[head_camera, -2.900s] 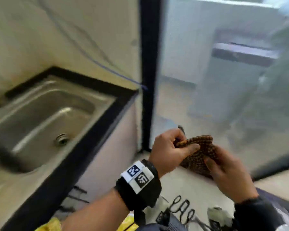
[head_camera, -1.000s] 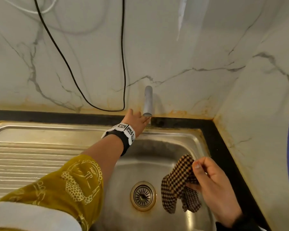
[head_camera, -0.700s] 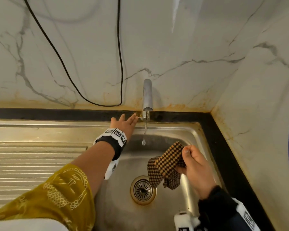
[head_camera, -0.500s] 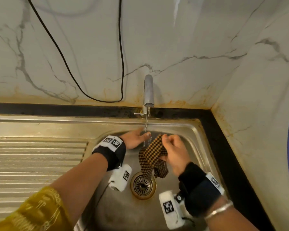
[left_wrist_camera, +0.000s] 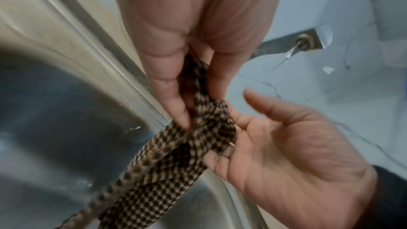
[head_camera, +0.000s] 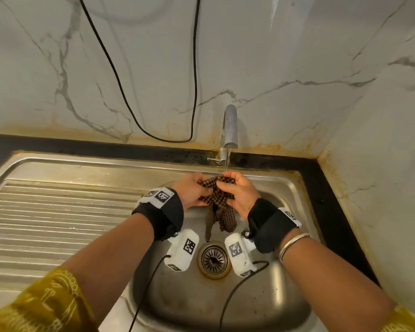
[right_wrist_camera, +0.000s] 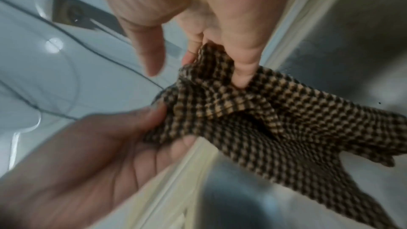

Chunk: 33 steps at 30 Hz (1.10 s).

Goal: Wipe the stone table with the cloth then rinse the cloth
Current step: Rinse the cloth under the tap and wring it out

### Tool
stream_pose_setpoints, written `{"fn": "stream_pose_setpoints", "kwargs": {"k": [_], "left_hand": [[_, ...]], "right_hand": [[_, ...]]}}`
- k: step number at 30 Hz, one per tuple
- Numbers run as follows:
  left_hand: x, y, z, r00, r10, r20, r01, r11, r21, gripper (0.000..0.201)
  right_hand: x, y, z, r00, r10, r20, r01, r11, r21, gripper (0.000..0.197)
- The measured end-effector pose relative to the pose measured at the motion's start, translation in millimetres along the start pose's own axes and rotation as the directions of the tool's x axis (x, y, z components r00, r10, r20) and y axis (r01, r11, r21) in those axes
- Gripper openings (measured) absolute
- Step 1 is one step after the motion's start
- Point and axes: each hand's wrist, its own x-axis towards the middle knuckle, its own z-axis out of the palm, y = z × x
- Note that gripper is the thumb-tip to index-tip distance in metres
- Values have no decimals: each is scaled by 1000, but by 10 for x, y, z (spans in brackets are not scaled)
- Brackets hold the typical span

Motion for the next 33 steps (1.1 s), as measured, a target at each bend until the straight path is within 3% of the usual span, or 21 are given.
{"fn": "stream_pose_setpoints", "kwargs": {"k": [2,3,5,6,8,10,13,15,17,18,20,22,24,27,33], "left_hand": [[23,18,29,996,36,-82,-36,999,-4,24],[18,32,49,993,43,-107,-43,999,-2,25],[11,44,73,990,66,-128,-58,996,66,25],[5,61,76,988,77,-137,-63,993,105,24],[-14,102,51,982,79,-171,-59,991,120,22],[-18,118,-33,978,76,-195,-59,994,89,24],[-52,128,-103,978,76,-193,-77,997,6,16],[-85,125,-80,977,81,-198,-83,997,1,11],[-103,104,-49,972,99,-212,-98,995,15,10],[-111,101,-29,968,119,-221,-120,993,10,9],[-135,124,-7,953,173,-250,-175,984,13,14],[-146,155,-10,937,215,-276,-212,976,42,17],[-158,174,-28,924,248,-292,-218,967,131,14],[-167,133,-38,908,278,-313,-204,947,248,17],[-224,181,-77,890,244,-385,-188,966,178,21]], "right_hand": [[19,46,8,990,-71,125,107,943,-316,62],[44,78,19,981,-106,164,175,852,-494,69],[83,118,39,976,-159,151,219,678,-702,67],[95,119,47,974,-187,128,220,642,-735,60],[104,117,27,971,-216,102,221,649,-728,40],[115,86,-17,978,-204,52,186,722,-667,25],[112,29,-62,994,-106,-1,88,826,-556,18],[92,-23,-42,999,21,-34,-33,918,-395,13],[84,-43,-21,994,96,-41,-103,969,-225,17],[84,-37,-26,996,85,-40,-92,970,-226,21],[63,-26,-32,1000,-8,2,8,893,-449,27],[24,-6,-41,995,-79,57,96,720,-687,26],[30,11,-49,992,-105,75,124,616,-778,25],[44,-4,-101,991,-129,35,105,594,-798,30],[-2,-180,-137,994,-109,-8,55,564,-824,36]]}}
